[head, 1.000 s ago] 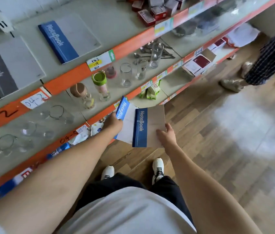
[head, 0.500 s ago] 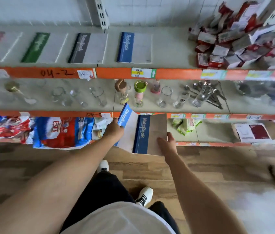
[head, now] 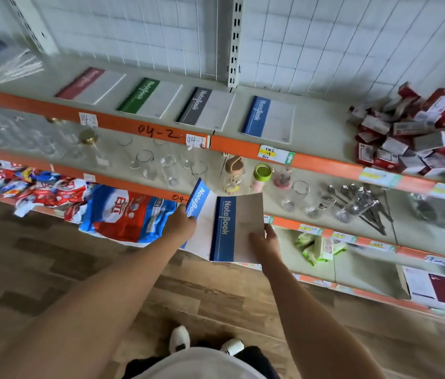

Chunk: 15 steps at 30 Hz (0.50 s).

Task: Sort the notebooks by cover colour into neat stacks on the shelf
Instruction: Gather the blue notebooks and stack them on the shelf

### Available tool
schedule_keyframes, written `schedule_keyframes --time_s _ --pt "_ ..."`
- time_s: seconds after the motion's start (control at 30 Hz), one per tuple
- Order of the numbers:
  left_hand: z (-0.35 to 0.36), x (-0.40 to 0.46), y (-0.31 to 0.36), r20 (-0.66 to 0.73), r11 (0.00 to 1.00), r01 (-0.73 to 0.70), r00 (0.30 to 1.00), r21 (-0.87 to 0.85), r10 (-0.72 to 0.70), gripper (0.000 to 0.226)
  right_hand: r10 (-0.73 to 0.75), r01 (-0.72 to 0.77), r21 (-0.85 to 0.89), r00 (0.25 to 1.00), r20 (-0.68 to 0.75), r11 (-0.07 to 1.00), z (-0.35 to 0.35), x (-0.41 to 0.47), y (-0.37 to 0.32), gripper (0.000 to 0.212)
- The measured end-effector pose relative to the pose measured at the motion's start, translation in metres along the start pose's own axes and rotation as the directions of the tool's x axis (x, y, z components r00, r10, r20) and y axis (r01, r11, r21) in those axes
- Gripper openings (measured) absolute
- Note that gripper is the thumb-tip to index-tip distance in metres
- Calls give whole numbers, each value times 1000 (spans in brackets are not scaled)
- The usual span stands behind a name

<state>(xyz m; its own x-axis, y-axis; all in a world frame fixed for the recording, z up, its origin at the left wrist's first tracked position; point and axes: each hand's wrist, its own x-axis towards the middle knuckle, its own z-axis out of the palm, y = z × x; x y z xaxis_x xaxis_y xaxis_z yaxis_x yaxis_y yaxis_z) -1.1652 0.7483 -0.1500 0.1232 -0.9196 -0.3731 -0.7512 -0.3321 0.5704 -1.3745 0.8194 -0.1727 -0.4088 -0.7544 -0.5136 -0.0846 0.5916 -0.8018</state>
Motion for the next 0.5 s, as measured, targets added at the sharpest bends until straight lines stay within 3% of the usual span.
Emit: schedule_keyframes --time_s 0.13,0.2,0.4,0.5 --pt "-20 1 0 -76 995 -49 996 -85 42 26 -61 66 83 997 -56 994 3 -12 -21 29" --pt "-32 0 6 -116 990 -88 990 -112 75 24 -112 122 111 990 -88 986 3 -19 -38 22" --pt "-74 18 58 -199 969 -217 961 -121 191 27 -217 266 249 954 -208 931 -3 -21 -102 23" --pt "-88 30 90 -229 954 -268 945 -131 234 30 -237 304 195 923 -304 932 -14 -15 -131 23"
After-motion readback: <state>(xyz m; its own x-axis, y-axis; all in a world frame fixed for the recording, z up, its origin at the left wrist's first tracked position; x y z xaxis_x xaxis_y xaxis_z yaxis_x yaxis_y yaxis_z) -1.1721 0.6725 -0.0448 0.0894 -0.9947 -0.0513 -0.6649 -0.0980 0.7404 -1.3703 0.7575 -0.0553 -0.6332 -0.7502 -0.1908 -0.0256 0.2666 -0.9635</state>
